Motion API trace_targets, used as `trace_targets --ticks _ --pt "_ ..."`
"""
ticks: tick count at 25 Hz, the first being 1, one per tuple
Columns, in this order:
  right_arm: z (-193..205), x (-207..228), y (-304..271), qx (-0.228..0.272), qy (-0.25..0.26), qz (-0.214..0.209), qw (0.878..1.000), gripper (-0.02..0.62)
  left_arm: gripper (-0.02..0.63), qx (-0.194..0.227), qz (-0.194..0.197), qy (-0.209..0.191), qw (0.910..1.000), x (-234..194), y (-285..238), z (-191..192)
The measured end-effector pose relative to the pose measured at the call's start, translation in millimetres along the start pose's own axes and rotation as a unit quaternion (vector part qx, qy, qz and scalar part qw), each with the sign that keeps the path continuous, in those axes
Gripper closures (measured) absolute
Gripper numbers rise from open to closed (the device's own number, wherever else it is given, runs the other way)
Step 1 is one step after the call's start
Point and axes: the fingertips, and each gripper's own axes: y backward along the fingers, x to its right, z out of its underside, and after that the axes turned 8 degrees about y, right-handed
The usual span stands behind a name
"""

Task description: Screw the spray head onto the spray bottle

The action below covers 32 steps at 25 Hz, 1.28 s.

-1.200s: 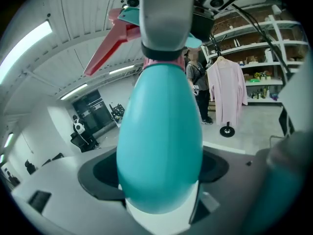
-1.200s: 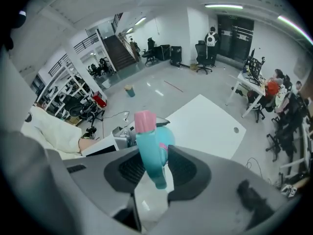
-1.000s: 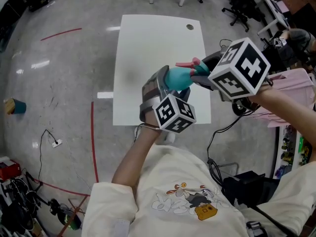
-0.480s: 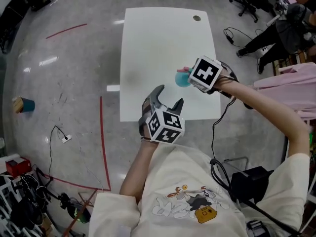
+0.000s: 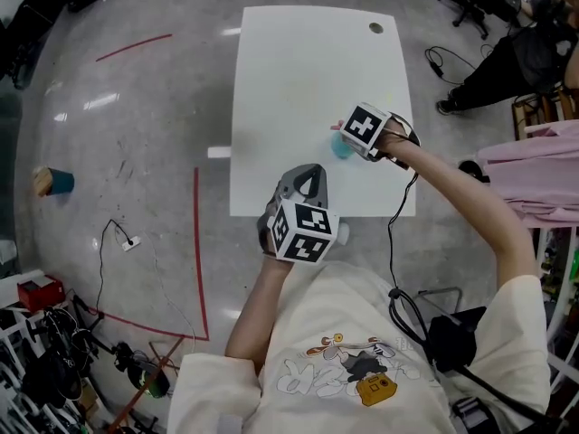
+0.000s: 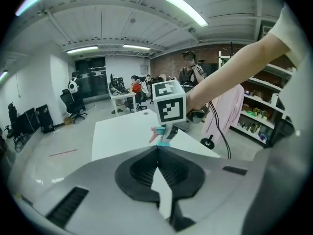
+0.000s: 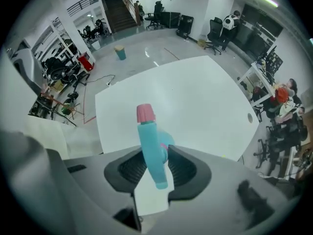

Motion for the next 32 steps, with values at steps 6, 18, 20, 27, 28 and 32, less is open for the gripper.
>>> trace_targets --ticks 6,18,20,27,28,32 --pt "-0.8 -6.9 -11.9 -0.003 -0.003 -0.006 1.0 0.466 0.598 -0.001 0.005 0.001 1.0 -2.3 -0.4 0.0" --pt "-4.4 -8.7 -8.7 0.017 -0.012 -0.003 1.0 0.465 0.598 -0.004 0.015 -0.005 0.9999 4.6 -1.7 -1.4" --pt "-8.0 -1.8 1.6 0.032 -0.004 0.006 0.999 0.465 0.598 -0.003 0.015 -0.008 0.9998 4.6 -2.4 -2.6" --pt "10.5 -26.3 79.1 0.109 -0.015 -0.021 0.994 0.465 0.598 0.008 0.016 0.006 0.9998 7.1 4.5 -15.6" --pt "14.5 -31.8 93.6 0.136 -0.034 -0.023 0.99 0.466 0.598 0.012 0.016 0.008 0.9998 8.7 7.8 -20.0" --pt "19.5 -49.1 147.4 0.296 -0.128 -0.004 0.947 0.466 0.598 0.029 0.02 0.008 0.9994 14.1 21.1 -38.8"
